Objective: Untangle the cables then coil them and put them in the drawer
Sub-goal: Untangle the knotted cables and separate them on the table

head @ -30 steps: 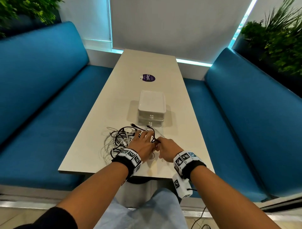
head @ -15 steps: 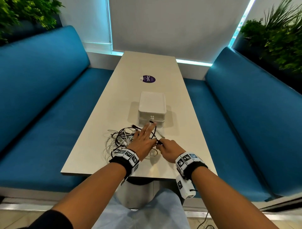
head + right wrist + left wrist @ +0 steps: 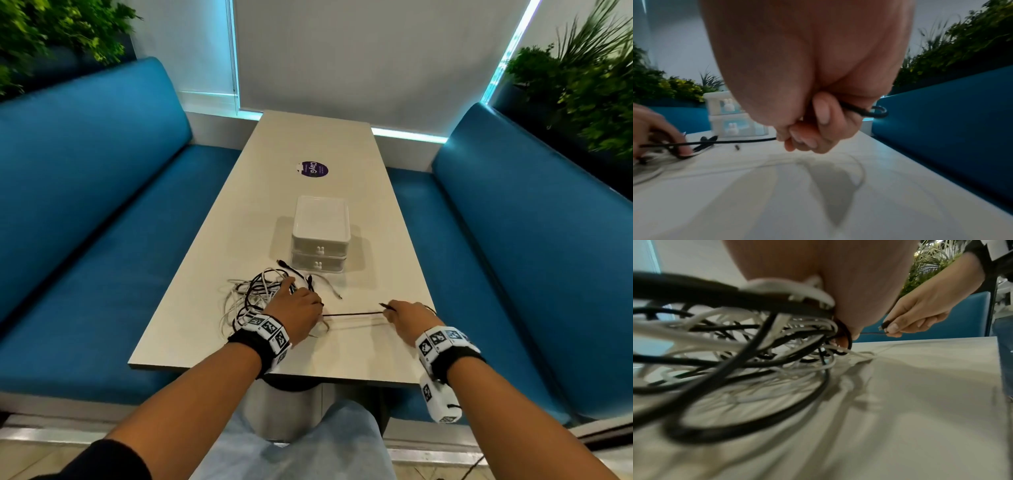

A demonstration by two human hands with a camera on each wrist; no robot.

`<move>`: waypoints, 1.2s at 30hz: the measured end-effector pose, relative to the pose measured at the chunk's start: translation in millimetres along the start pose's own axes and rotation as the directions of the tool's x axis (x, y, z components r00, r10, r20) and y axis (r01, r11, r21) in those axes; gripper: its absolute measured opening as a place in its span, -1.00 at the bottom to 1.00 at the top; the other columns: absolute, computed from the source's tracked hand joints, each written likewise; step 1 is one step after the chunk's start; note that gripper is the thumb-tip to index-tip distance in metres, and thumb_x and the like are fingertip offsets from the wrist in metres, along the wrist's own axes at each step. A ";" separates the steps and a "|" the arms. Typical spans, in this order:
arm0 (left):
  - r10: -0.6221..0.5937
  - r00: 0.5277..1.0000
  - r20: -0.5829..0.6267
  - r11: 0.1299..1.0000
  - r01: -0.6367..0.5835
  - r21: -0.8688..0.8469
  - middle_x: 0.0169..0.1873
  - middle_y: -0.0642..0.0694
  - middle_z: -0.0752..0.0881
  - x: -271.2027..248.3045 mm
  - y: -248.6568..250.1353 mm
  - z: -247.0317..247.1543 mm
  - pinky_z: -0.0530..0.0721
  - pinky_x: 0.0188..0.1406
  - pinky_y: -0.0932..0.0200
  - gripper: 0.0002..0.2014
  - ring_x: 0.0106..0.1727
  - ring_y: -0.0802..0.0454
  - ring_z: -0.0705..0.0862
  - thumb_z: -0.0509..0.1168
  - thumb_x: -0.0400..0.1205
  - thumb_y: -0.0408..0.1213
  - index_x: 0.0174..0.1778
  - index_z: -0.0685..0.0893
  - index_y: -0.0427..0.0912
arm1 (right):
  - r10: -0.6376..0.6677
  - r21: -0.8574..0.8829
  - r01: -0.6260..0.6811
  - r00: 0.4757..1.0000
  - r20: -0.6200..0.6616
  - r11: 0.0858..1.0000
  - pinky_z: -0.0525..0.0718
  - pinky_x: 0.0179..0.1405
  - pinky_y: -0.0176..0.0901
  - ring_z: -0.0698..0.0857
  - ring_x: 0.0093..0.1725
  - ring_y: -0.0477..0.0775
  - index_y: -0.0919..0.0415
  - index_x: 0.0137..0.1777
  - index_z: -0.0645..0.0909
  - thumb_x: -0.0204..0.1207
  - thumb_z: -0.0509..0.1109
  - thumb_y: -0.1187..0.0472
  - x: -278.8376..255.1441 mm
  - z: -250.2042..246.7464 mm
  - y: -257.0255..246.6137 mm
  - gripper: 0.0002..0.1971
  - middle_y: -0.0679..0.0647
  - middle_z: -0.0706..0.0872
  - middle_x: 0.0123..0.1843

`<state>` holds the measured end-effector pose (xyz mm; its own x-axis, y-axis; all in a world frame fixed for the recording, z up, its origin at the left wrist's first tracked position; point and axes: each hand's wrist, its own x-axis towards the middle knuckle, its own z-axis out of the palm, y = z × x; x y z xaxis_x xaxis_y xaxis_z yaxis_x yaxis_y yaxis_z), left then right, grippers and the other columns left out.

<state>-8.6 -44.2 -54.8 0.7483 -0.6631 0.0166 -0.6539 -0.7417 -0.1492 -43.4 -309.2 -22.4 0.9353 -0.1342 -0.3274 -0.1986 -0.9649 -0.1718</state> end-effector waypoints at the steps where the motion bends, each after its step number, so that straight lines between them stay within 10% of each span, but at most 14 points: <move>1: -0.006 1.000 0.012 1.000 0.006 0.003 0.25 0.05 0.64 1.2 4.0 -1.7 0.01 0.52 -0.38 -0.74 0.32 -0.06 0.57 0.14 0.71 -0.13 0.21 0.68 0.01 | 0.018 -0.005 -0.018 1.000 -0.014 1.000 0.62 -0.17 -0.05 0.67 -0.12 0.20 0.10 0.18 0.56 0.75 0.05 0.00 -1.2 2.2 -0.5 -0.71 0.13 0.68 -0.09; 7: -0.045 0.998 0.048 0.999 0.044 0.025 0.22 -0.06 0.61 -0.4 14.7 -9.7 0.03 0.53 -0.42 -0.71 0.30 -0.14 0.55 0.09 0.73 -0.16 0.25 0.64 -0.06 | -0.094 0.121 0.118 0.978 -0.185 0.986 0.70 -0.09 0.00 0.73 -0.05 0.25 -0.13 0.41 0.46 0.74 0.01 -0.07 -9.2 16.8 -36.5 -0.67 0.17 0.74 0.04; 13: -0.057 0.994 0.098 0.998 0.057 0.004 0.19 -0.09 0.57 0.6 18.2 -21.6 0.02 0.54 -0.43 -0.70 0.34 -0.15 0.52 0.12 0.67 -0.27 0.27 0.63 -0.10 | -0.368 0.171 0.382 0.924 -0.109 0.908 0.67 0.06 0.06 0.72 0.07 0.23 0.09 0.23 0.62 0.70 0.15 0.13 -7.0 36.2 -78.7 -0.75 0.15 0.79 0.10; 26: -0.064 0.990 0.122 0.992 0.077 -0.103 0.35 0.08 0.59 -1.6 -2.0 -7.1 -0.10 0.58 -0.42 -0.67 0.52 -0.03 0.39 0.09 0.75 -0.07 0.34 0.63 -0.02 | -0.250 -0.239 0.218 0.962 -0.110 0.946 0.69 -0.17 -0.02 0.71 -0.13 0.22 -0.05 0.22 0.53 0.75 0.06 0.03 -3.1 15.3 -45.3 -0.77 0.11 0.70 -0.01; 36: -0.083 0.990 0.114 0.993 0.091 -0.070 0.38 0.08 0.57 -2.3 6.0 -11.0 -0.07 0.56 -0.44 -0.69 0.51 -0.06 0.39 0.11 0.74 -0.12 0.32 0.65 0.03 | -0.040 -0.236 0.003 0.988 -0.150 0.972 0.62 -0.26 -0.05 0.64 -0.21 0.17 0.09 0.25 0.50 0.72 0.07 0.14 -5.3 16.9 -21.7 -0.77 0.09 0.61 -0.12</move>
<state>-15.5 -48.2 -44.8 0.8078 -0.5834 -0.0843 -0.5890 -0.8045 -0.0770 -48.9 -283.7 -32.6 0.9758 -0.1280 -0.1773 -0.1208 -0.9914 0.0510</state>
